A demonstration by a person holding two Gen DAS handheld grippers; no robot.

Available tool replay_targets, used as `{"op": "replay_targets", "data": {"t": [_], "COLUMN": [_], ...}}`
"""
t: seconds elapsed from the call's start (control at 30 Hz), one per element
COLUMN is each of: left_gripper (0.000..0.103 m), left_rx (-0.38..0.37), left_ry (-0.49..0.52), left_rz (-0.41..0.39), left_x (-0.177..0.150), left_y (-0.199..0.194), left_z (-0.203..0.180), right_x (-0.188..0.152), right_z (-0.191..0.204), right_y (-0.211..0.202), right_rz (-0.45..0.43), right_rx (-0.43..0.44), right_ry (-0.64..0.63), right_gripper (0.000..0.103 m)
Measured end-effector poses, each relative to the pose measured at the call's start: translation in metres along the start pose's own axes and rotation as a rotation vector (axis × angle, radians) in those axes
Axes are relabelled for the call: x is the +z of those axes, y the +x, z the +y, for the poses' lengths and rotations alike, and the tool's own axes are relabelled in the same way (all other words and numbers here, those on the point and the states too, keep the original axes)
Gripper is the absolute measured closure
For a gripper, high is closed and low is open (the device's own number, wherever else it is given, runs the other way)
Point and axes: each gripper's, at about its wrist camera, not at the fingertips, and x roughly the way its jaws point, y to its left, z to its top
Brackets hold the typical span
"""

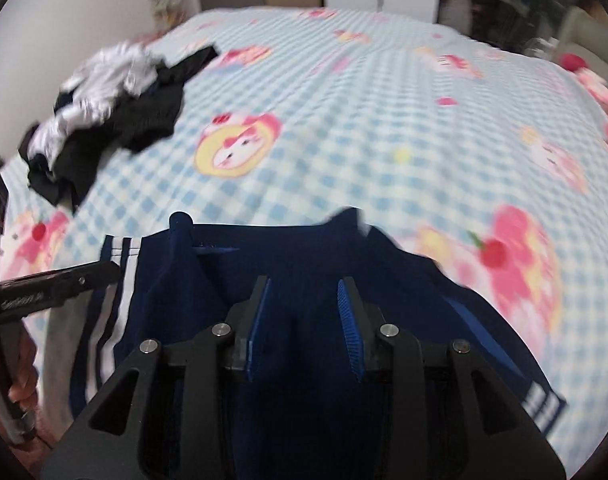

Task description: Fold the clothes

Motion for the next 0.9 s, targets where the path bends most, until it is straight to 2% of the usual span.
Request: {"op": "replay_targets", "data": {"t": [0.1, 0.13, 0.17, 0.23, 0.3, 0.57, 0.63, 0.7, 0.77, 0.8, 0.87, 0.9], "left_gripper": [0.065, 0.079, 0.088, 0.090, 0.095, 0.096, 0.092, 0.088, 0.081, 0.075, 0.065, 0.065], "left_rx": [-0.010, -0.002, 0.008, 0.037, 0.070, 0.077, 0.061, 0.030, 0.004, -0.009, -0.008, -0.002], "left_ry": [0.020, 0.038, 0.051, 0.060, 0.061, 0.014, 0.001, -0.003, -0.001, -0.001, 0.007, 0.013], "left_rz": [0.016, 0.004, -0.007, -0.033, -0.056, -0.094, -0.094, -0.090, -0.100, -0.104, -0.115, -0.121], "left_x": [0.000, 0.000, 0.000, -0.001, -0.002, 0.000, -0.001, -0.003, -0.003, -0.003, -0.003, -0.002], "left_y": [0.010, 0.010, 0.010, 0.008, 0.004, -0.012, -0.015, -0.016, -0.019, -0.020, -0.020, -0.019], "left_z": [-0.005, -0.007, -0.009, -0.009, -0.006, 0.019, 0.024, 0.026, 0.027, 0.027, 0.024, 0.022], "right_x": [0.003, 0.002, 0.001, -0.001, -0.002, -0.004, -0.006, -0.008, -0.007, -0.006, 0.000, 0.004], "right_z": [0.006, 0.006, 0.006, 0.001, -0.009, -0.063, -0.073, -0.071, -0.060, -0.052, -0.035, -0.025], "right_y": [0.040, 0.045, 0.050, 0.048, 0.045, 0.037, 0.034, 0.026, 0.016, 0.011, 0.015, 0.020], "right_rz": [0.109, 0.118, 0.121, 0.100, 0.073, 0.026, 0.026, 0.003, -0.025, -0.034, -0.006, 0.019], "right_rx": [-0.009, -0.012, -0.021, -0.047, -0.075, -0.190, -0.166, -0.116, -0.062, -0.034, -0.012, -0.020], "right_ry": [-0.038, -0.046, -0.055, -0.054, -0.038, 0.113, 0.159, 0.159, 0.118, 0.090, 0.017, -0.028], "right_gripper": [0.068, 0.069, 0.072, 0.090, 0.096, 0.098, 0.098, 0.095, 0.082, 0.071, 0.062, 0.057]}}
